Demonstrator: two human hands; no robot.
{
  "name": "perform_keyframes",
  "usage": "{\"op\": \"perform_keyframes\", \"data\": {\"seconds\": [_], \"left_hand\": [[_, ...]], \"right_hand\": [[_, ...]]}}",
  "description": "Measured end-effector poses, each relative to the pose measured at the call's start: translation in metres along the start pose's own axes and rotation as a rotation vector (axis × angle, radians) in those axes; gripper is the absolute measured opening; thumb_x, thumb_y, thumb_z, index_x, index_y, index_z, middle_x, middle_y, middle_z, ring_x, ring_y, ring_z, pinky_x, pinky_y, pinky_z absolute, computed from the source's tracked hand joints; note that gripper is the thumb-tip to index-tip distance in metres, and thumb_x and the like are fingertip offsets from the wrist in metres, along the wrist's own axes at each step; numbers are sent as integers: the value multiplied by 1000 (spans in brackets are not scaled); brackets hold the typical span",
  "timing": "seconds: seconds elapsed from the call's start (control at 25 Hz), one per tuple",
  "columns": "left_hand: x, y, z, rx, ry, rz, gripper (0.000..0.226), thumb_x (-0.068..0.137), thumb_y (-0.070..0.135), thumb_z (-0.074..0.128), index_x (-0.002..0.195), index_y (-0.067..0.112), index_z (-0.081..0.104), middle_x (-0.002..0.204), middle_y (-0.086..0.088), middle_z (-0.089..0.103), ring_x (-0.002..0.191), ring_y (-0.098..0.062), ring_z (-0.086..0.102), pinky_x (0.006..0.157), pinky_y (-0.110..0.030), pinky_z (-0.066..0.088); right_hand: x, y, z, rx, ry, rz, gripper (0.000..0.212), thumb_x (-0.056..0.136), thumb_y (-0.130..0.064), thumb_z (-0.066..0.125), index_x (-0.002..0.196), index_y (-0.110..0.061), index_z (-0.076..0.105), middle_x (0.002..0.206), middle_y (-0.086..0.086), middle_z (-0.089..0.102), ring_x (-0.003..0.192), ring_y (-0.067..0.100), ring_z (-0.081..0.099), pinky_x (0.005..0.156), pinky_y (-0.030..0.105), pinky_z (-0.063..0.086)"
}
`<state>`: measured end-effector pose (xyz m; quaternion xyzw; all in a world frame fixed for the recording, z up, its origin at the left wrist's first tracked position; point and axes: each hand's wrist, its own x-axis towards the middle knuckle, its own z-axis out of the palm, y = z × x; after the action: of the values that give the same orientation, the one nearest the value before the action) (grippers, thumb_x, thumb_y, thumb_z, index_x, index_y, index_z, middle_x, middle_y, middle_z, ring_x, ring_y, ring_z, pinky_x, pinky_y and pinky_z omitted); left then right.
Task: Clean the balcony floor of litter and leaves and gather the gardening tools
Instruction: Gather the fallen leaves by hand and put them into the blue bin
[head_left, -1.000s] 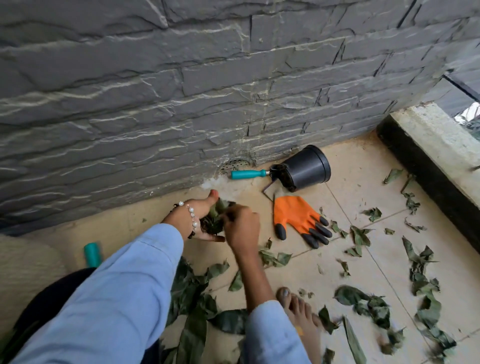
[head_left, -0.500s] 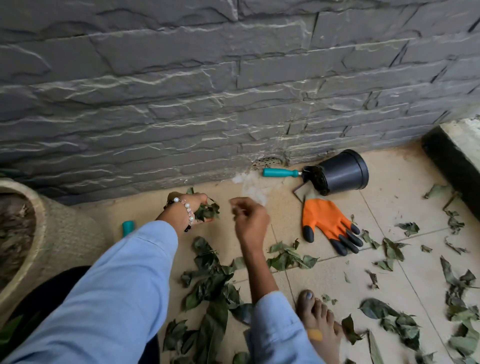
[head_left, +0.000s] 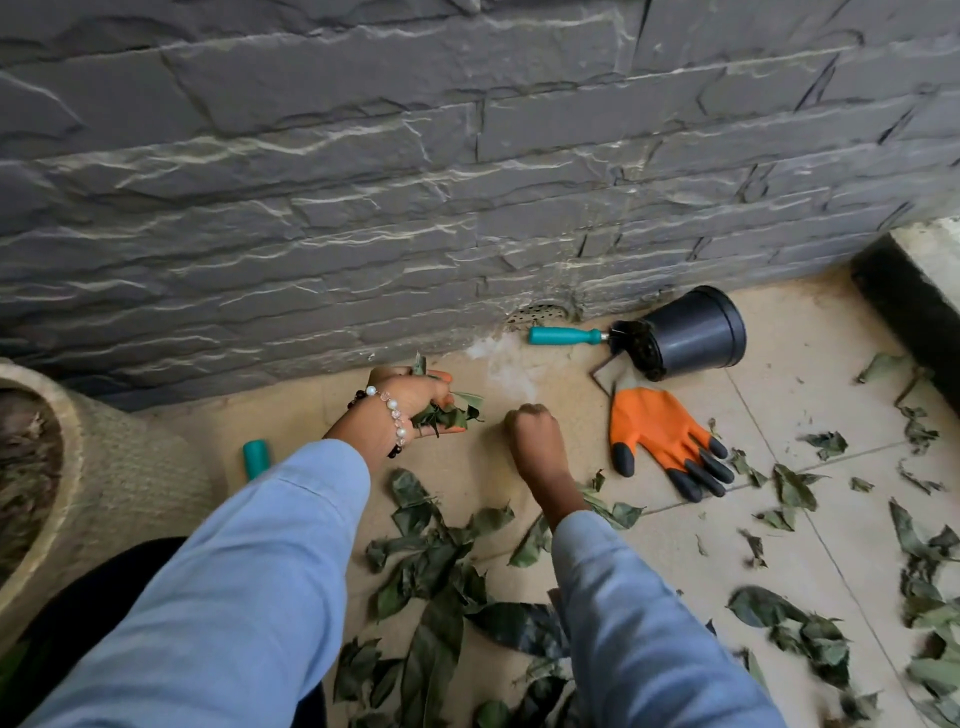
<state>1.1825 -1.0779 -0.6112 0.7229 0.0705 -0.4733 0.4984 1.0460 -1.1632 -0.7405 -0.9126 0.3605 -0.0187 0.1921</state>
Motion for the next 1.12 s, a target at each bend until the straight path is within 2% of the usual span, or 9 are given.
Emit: {"op": "perform_keyframes", "data": {"seconds": [0.08,0.16,0.32,0.48,0.6,0.72,0.88,1.0,1.12], "left_hand": [[-1,0,13,20,-18,-2,27,75,-24,55,74,2,64,89,-18,64,83,-31,66,70,-54,58],[-1,-1,28,29,-43,3,28,75,-26,54,73,1,63,88,-19,64,77,-35,67,58,-52,59],[-5,-5,63,30,-92,16,25,79,-23,56,72,0,61,86,-20,65,71,-37,67,50,-48,57],[-3,-10,95,81,-104,26,28,79,-23,54,71,2,62,84,-19,67,68,-32,67,50,-37,59],[8,-13,115,122,-102,-1,29,78,-23,52,73,3,63,80,-16,66,60,-29,63,44,-30,56],[17,-17,139,133,-79,-23,30,79,-22,50,72,5,63,75,-15,66,55,-26,61,45,-29,55],[-2,-41,179,109,8,-85,19,77,-11,61,81,4,69,75,-19,69,62,-29,63,64,-43,58],[-40,-54,203,102,24,-78,18,73,-8,65,80,7,70,72,-16,69,56,-25,62,57,-38,55],[-78,-41,206,95,-34,-72,25,73,-14,62,72,9,68,65,-12,66,50,-21,55,53,-31,50]], "right_hand": [[-6,27,-14,293,177,314,29,84,1,53,106,-5,70,108,16,68,98,30,63,84,30,46],[-14,61,-38,514,372,688,30,83,3,52,106,-3,71,108,20,68,97,32,63,83,27,45],[-37,135,-86,428,582,1020,26,85,-3,54,104,3,70,102,29,67,100,40,62,88,37,47],[-38,185,-101,256,307,926,24,88,-4,52,102,3,70,104,28,67,104,41,58,89,33,42],[-26,202,-101,83,73,739,21,87,-11,53,93,-7,73,93,20,67,90,35,60,67,29,40],[-24,211,-93,-32,34,574,14,82,-11,59,81,-6,73,84,14,59,80,32,59,64,29,41],[-32,216,-86,-35,41,565,19,85,-15,59,86,2,68,90,19,60,82,34,59,64,26,35],[-29,232,-115,381,298,953,13,80,-5,60,72,2,68,71,17,66,71,33,62,66,31,45],[-37,223,-159,1251,631,1249,6,76,5,65,71,3,68,65,6,60,61,17,56,58,26,50]]}}
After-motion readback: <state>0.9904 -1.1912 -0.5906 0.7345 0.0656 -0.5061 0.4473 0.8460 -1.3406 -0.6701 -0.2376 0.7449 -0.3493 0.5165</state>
